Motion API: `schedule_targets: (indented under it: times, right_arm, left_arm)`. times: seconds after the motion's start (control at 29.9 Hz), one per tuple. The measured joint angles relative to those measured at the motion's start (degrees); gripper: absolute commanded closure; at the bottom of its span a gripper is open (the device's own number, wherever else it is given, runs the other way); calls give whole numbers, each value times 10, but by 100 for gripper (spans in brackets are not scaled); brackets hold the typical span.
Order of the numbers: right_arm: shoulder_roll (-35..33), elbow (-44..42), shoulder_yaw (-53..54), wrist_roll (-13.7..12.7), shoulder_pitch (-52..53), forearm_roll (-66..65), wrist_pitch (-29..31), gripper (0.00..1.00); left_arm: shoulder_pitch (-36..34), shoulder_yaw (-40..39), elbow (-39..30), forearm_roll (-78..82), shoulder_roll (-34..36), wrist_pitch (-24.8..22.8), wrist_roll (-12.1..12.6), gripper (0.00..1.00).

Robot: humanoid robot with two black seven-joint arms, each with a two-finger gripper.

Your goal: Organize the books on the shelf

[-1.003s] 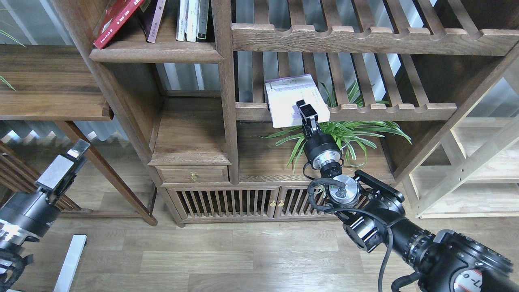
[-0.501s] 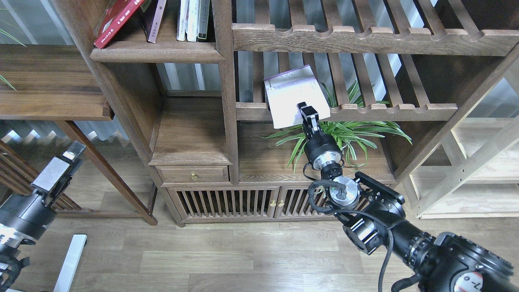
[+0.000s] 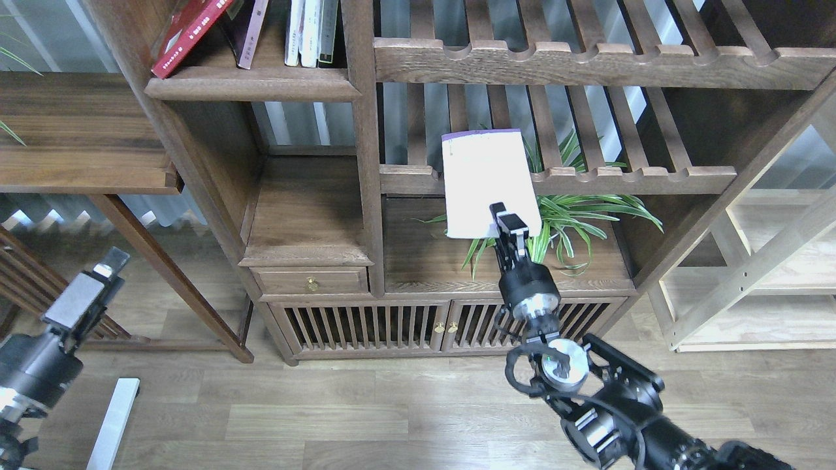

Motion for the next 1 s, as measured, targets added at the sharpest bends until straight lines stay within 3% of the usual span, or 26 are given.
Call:
schedule_targets:
  times: [0.64, 1.0]
  right_arm:
    - [0, 109, -20, -4, -165, -85, 12, 85]
    - [0, 121, -81, -9, -138, -104, 14, 85]
  left_arm:
    - [40, 49, 17, -59, -22, 0, 0, 1]
    - [52, 111, 24, -163, -14, 0, 0, 1]
